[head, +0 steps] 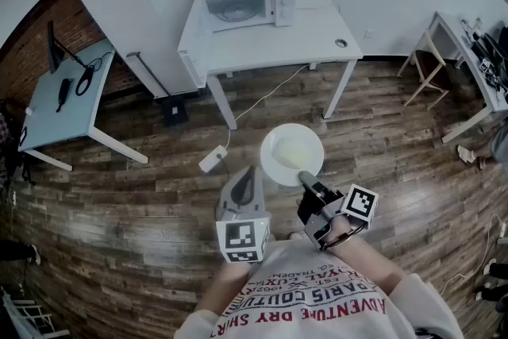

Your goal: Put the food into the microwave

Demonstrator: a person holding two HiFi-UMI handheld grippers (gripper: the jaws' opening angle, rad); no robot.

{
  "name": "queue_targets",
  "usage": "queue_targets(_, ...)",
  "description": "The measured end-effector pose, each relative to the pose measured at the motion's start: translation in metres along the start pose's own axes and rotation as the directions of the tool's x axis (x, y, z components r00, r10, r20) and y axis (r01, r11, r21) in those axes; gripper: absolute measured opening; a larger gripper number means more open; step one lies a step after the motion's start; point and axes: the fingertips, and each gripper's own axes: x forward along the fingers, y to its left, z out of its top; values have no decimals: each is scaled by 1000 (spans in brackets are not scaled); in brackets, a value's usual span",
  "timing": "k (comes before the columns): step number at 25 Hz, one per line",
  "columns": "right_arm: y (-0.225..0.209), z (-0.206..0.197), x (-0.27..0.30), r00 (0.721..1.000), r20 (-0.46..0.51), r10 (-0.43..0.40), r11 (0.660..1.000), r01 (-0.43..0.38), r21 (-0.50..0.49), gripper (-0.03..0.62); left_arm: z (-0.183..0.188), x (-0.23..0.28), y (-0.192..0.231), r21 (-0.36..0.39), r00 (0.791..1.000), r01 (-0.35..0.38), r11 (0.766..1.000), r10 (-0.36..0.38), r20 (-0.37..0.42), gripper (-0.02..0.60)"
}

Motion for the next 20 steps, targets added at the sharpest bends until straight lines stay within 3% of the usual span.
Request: queue_targets(20,-9,31,-11,1000,-28,-13,1000,13,-1,26,-5,28,-19,-17,1000,-19,1000,18,-16,3)
